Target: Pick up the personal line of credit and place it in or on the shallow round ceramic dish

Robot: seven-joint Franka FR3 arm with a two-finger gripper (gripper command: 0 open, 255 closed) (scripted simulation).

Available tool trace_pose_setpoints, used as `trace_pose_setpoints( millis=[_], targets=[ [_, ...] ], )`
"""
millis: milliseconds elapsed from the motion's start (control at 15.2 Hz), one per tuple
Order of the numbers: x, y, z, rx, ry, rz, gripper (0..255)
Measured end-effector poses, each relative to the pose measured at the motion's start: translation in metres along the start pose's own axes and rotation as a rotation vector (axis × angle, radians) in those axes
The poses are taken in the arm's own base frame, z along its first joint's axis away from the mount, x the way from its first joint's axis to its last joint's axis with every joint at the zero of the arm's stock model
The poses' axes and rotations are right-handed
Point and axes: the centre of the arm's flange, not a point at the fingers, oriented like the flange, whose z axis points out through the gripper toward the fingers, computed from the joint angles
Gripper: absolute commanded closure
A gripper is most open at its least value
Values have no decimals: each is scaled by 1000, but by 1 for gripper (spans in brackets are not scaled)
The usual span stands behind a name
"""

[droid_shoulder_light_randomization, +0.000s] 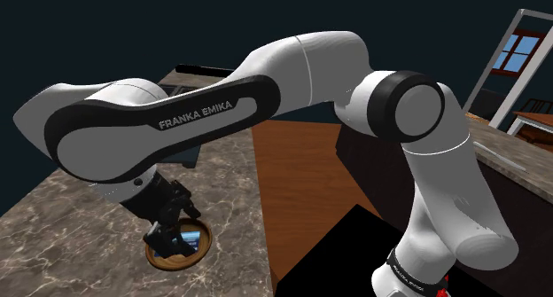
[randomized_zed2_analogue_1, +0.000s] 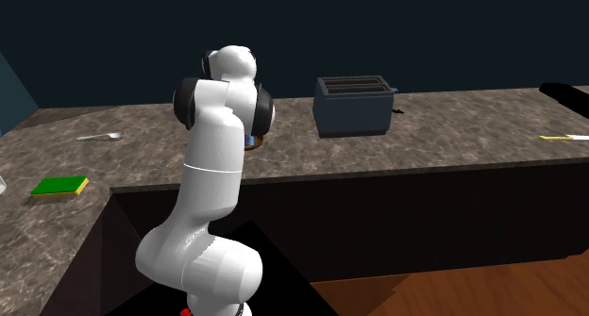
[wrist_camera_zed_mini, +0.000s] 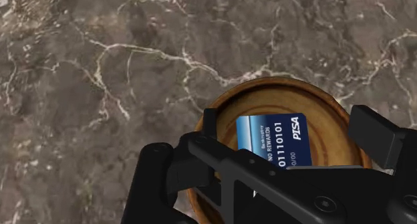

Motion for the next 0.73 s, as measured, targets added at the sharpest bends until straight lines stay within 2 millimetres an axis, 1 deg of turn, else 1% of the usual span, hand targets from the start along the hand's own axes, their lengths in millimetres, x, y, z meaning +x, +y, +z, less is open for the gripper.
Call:
trace_pose_setpoints(
  millis=[66,132,330,396,528,726],
  targets=[
    [0,0,0,0,0,0,0],
    [1,0,-7,0,1,0,0],
    [-1,-1,-39,-1,2,-1,0],
    [0,0,-45,0,2,-1,0],
    [0,0,-49,0,1,0,0],
    [0,0,-50,0,0,0,0]
  ],
)
